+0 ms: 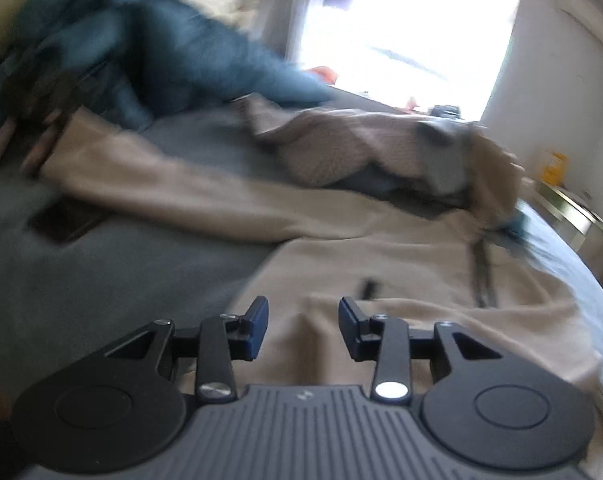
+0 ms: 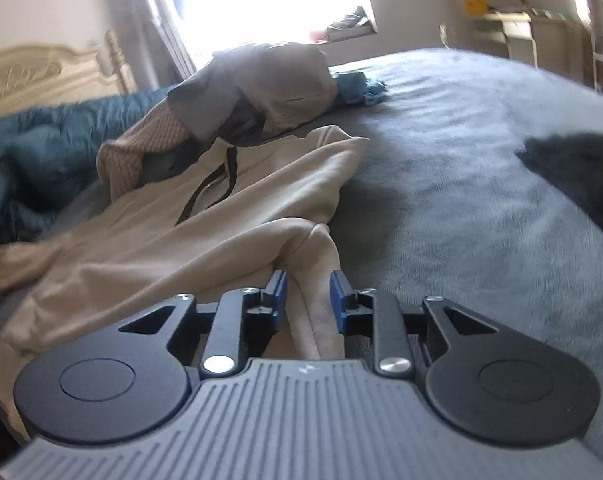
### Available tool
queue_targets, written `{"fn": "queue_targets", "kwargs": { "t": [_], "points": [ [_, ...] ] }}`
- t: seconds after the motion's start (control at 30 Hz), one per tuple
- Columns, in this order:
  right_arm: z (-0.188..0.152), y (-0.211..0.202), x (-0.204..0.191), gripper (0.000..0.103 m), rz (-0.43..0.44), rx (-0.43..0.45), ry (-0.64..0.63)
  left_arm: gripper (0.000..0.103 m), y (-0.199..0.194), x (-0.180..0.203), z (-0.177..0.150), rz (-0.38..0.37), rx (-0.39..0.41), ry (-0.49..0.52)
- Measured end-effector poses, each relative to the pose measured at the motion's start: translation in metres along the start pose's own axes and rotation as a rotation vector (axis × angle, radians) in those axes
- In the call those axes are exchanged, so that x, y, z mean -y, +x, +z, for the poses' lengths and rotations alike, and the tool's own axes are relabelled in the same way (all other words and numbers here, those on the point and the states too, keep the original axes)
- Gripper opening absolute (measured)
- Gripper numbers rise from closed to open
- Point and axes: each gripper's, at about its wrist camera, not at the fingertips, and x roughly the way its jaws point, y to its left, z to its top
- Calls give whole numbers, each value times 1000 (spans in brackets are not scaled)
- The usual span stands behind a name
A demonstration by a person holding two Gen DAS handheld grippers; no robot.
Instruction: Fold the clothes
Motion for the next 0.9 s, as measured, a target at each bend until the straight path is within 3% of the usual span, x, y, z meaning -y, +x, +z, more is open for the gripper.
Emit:
{"fn": "queue_targets", "kwargs": {
  "t": [0.07,0.17,0.23,0.33,0.43,0.47,0.5,0.53,0.57,0.63,0.8,0.9],
  "points": [
    [0,4,-3,27,-15,-4,-42,52,5,34,1,-140,-45,90],
    [1,11,-3,27,-20,-28,-62,55,15,95,-6,-349,-118,267],
    [1,16,-3,27,-18,-44,-72,55,21,138,-22,-432,-133,428],
    [1,22,-4,27,-17,-62,-93,54,29,192,-46,-476,-105,641],
    [1,30,-8,28,-31,-73,-128,47,40,227,-65,-473,-84,764],
    [1,32,-9,27,-36,-71,-140,37,44,232,-66,-474,-85,763],
    [1,33,-8,22,-37,-69,-147,31,47,234,-66,-479,-88,752],
    [0,30,-6,8,-50,-43,-130,21,49,236,-66,-484,-91,741],
    [-1,26,-4,8,-62,-16,-112,18,52,238,-65,-488,-93,730],
    [-3,15,2,7,-78,44,-56,18,56,240,-65,-503,-97,711],
    [-22,11,41,7,-74,94,252,20,58,239,-60,-546,-144,709],
    [-30,14,58,7,-32,96,357,39,57,235,-41,-577,-145,662]
  ]
}}
